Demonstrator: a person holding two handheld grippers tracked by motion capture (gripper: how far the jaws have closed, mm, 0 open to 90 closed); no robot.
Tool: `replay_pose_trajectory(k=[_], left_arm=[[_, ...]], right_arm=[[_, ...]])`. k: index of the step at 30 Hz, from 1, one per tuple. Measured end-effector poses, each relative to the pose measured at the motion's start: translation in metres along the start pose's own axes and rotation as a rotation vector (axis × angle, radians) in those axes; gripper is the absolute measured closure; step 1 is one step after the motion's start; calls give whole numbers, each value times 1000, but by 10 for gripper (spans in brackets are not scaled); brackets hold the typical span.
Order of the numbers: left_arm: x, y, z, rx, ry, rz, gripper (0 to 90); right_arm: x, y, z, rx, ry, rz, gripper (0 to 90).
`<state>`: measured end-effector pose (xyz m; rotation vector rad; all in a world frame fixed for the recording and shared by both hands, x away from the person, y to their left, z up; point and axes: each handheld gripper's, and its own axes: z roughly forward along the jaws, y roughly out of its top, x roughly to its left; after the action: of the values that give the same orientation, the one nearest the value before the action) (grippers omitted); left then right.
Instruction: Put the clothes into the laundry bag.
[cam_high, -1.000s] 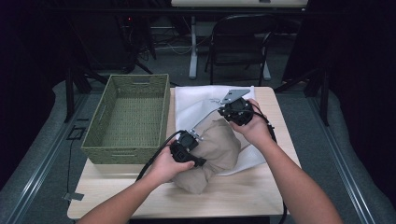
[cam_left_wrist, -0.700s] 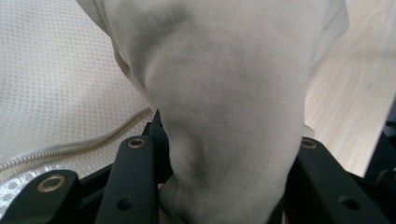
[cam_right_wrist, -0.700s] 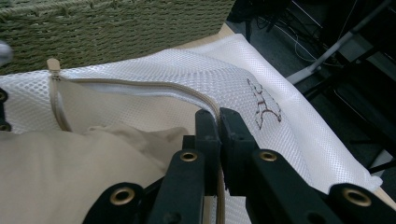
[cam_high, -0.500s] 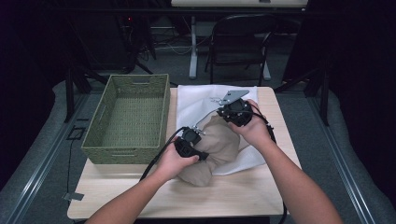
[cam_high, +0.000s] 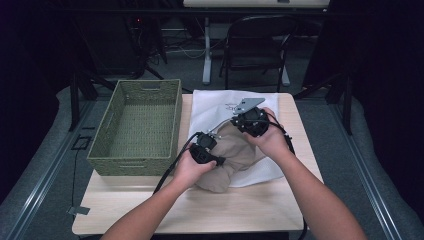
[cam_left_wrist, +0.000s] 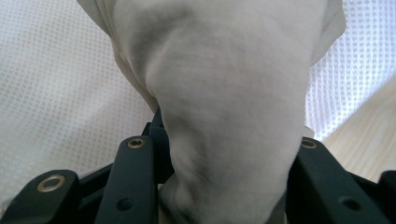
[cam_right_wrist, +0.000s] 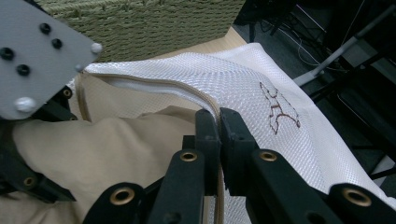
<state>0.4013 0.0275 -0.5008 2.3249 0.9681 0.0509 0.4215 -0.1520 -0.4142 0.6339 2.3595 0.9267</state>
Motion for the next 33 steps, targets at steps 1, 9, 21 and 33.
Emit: replay_pose_trajectory(k=[1,9,21,33], left_arm=[[0,1,0,-4,-1,-3,607],[2,4,5,-46,17,-27,606],[5,6,23,-102,90,-54,606],[5,8,37,-158,140,-67,606]], right_arm=[[1,0,0,2,-2,-2,866],[4,2,0,-1,5,-13,866],[6,-3,3,-3,16,1,866],[7,-4,2,-13,18,3,866]])
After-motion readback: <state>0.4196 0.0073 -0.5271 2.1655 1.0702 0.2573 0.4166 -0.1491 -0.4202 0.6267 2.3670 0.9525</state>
